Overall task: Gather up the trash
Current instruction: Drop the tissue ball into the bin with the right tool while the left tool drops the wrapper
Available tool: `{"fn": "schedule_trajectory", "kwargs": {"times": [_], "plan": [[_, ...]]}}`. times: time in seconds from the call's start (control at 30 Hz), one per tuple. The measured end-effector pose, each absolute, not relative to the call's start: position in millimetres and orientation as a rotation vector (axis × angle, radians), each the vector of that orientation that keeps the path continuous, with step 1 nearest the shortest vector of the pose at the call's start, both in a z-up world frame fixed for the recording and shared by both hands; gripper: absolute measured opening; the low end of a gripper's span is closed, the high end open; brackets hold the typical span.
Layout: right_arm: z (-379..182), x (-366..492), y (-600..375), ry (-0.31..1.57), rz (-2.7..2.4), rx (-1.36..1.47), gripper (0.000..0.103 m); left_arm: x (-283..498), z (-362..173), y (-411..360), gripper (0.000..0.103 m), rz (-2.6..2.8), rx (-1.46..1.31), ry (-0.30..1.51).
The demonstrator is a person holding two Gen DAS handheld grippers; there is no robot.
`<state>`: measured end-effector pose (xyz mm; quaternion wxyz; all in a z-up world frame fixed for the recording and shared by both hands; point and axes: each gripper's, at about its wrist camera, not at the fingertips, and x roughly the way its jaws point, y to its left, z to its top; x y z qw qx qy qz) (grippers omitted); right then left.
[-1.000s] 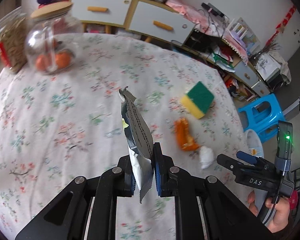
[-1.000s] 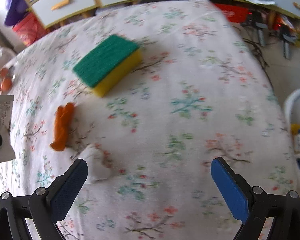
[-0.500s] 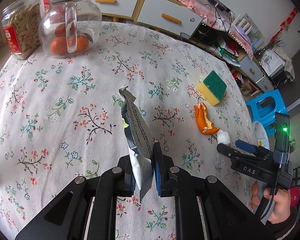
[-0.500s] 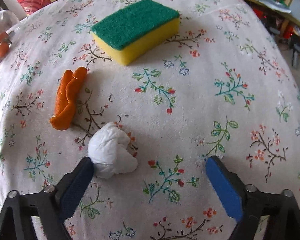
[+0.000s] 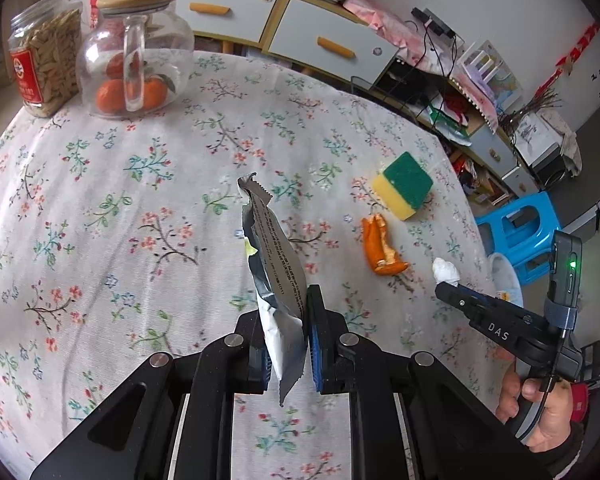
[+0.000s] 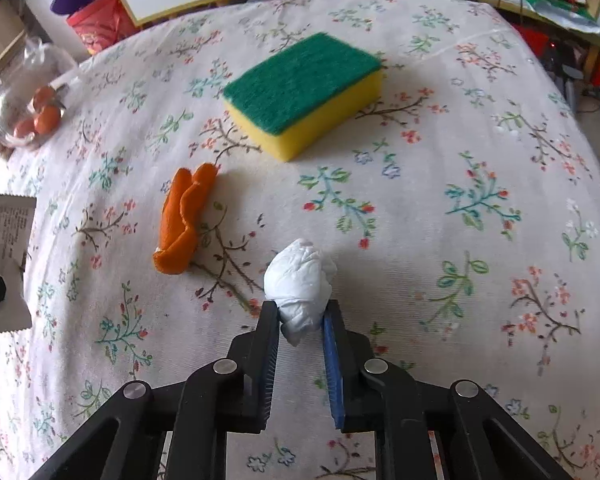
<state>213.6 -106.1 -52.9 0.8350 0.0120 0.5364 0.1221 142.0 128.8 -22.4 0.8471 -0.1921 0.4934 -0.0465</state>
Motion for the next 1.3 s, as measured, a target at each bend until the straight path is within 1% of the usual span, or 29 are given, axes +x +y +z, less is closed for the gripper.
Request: {"fn": "schedule_trajectory", "kwargs": {"times": [0.3, 0.8, 1.03, 1.17, 1.2, 1.23, 1.27, 1.3], "plan": [[-32.6, 207.2, -163.8, 1.091, 0.191, 0.096, 0.019, 148.7, -12.8, 88.3, 0.015, -0.163, -0.404, 1.031], [-6.8, 186.1, -321.7, 1.031, -0.051, 0.285, 0.019, 161.4, -14.3, 10.3, 0.015, -0.285, -0.307, 1.063], [-5.8, 176.2, -360.9, 1.022, -0.113, 0.317, 0.019, 159.4, -8.8, -8.7, 0.015, -0.323, -0.293, 1.052], [-6.2, 170.2, -380.0, 1.016, -0.139, 0.354, 0.022, 157.7, -6.4, -23.0, 0.015, -0.347, -0.275, 1.056], [-5.9, 168.3, -384.3, 1.014, -0.144, 0.367, 0.024, 157.5, -5.3, -26.9, 0.015, -0.351, -0.26, 1.053], [-5.9, 166.5, -388.9, 1.013, -0.148, 0.383, 0.037, 157.1, -4.0, -32.3, 0.015, -0.356, -0.245, 1.052], [-5.9, 163.7, -394.3, 1.008, -0.151, 0.4, 0.055, 157.6, -3.5, -36.9, 0.015, -0.364, -0.236, 1.053], [-4.9, 160.2, -399.0, 0.999, -0.154, 0.417, 0.061, 158.2, -3.1, -41.4, 0.015, -0.371, -0.228, 1.056]]}}
